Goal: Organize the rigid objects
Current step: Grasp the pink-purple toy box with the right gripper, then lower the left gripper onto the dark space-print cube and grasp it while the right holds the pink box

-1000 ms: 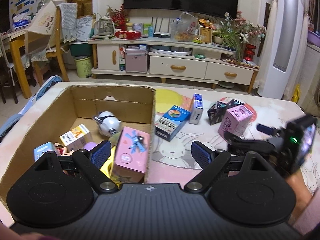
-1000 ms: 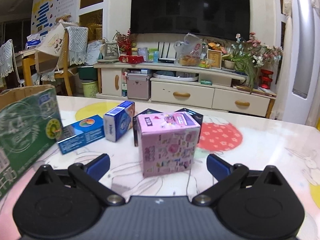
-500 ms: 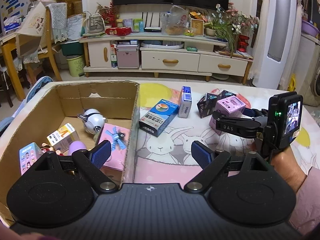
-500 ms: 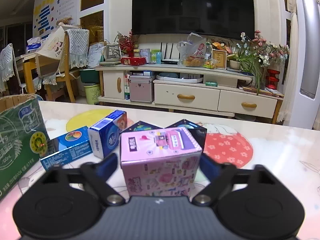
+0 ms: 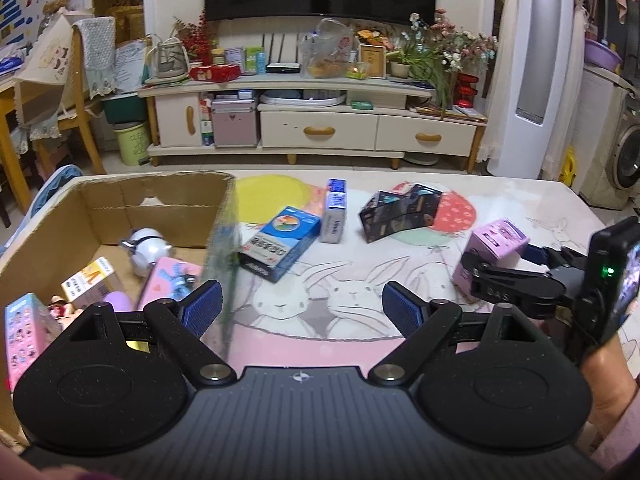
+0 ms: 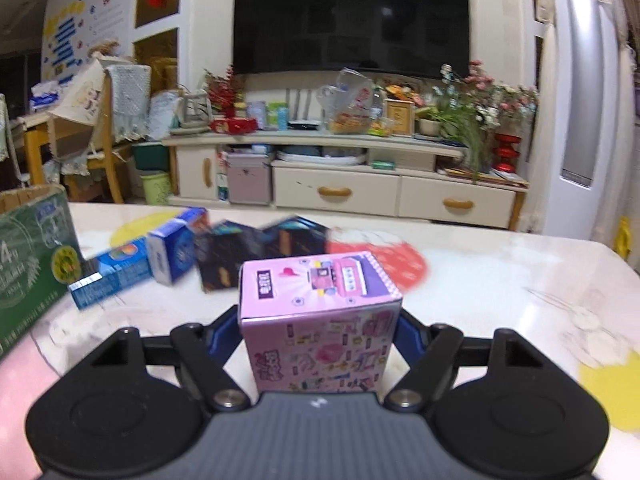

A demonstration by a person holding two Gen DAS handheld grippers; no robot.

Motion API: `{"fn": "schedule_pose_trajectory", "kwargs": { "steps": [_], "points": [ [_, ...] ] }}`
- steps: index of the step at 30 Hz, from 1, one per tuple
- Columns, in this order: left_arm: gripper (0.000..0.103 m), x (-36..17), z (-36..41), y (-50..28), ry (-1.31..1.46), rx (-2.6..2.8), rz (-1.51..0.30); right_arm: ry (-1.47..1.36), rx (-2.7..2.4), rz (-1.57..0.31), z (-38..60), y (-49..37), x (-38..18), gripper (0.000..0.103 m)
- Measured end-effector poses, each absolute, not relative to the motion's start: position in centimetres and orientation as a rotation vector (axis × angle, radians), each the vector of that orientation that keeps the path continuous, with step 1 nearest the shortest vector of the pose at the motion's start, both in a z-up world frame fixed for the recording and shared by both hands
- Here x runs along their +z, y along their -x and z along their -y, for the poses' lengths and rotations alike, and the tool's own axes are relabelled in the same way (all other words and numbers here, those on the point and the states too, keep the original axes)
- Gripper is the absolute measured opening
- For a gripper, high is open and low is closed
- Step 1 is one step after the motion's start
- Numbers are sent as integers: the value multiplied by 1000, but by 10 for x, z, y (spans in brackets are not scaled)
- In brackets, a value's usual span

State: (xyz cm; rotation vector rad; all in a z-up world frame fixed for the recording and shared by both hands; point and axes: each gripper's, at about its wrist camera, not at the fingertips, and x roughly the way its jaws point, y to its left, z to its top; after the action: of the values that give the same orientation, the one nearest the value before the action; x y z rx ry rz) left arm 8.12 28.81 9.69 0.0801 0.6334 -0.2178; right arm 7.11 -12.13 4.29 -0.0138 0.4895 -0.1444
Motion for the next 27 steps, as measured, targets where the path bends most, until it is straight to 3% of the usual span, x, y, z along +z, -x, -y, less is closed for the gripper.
{"fn": "schedule_pose_trajectory", "kwargs": {
  "steps": [17,25,27],
  "points": [
    [103,52,-230,-104,-90,-311,-648,44,-194,-494,160,-45,36,78],
    [103,49,-188,-136,-159,-398,-559,18,-158,-488,173,-44,38,90],
    [103,51,-173,-150,-193,-422,-534,-6,-156,-484,177,-43,40,97]
  ]
}}
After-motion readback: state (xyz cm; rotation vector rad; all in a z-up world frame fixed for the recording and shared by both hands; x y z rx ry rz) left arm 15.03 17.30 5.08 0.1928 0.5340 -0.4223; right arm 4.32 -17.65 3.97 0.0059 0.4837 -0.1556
